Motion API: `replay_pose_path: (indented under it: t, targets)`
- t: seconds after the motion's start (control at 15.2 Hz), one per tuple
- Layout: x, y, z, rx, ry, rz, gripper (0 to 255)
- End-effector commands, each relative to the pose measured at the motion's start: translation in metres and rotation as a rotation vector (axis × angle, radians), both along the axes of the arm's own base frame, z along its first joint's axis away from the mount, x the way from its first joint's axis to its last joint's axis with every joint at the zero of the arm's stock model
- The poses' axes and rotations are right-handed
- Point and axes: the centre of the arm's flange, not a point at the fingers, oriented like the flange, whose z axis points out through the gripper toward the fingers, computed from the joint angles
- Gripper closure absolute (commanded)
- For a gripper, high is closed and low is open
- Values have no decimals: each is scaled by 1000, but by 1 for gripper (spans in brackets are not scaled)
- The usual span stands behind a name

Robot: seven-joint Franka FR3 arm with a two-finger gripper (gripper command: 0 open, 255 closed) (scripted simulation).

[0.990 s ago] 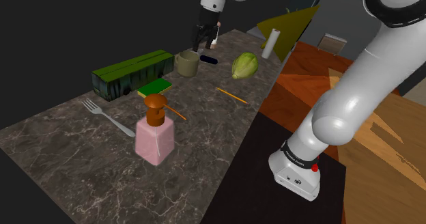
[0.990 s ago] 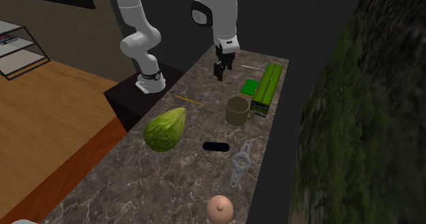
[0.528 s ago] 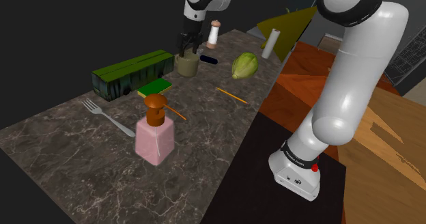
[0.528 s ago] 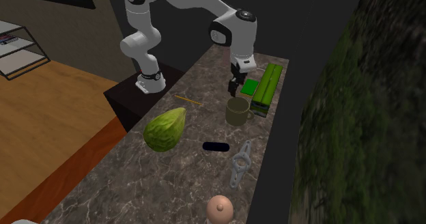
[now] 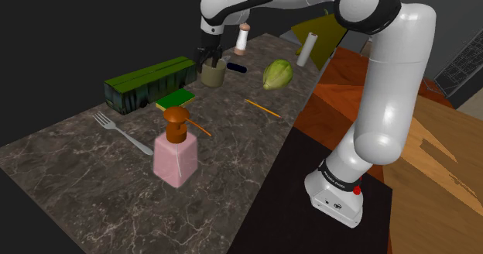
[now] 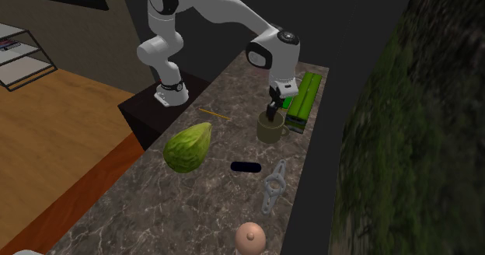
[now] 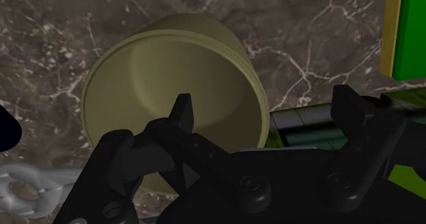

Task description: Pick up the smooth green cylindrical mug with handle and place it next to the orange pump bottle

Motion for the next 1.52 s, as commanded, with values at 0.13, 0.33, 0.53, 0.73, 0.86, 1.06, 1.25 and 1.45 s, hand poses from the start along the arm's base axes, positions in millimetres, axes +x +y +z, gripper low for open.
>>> replay_pose_path:
  t: [0.13,0.33,0.53,0.73,0.86,1.06,1.25,1.45]
  targets:
    - [0,0,-13,0,0,0,0]
    - [0,0,-13,0,0,0,0]
    - [0,0,-13,0,0,0,0]
    - [0,0,-13,0,0,0,255]
    - [0,0,-13,0,0,0,255]
    - [0,0,-13,0,0,0,255]
    - [0,0,-13,0,0,0,255]
    - [0,0,3,0,0,0,255]
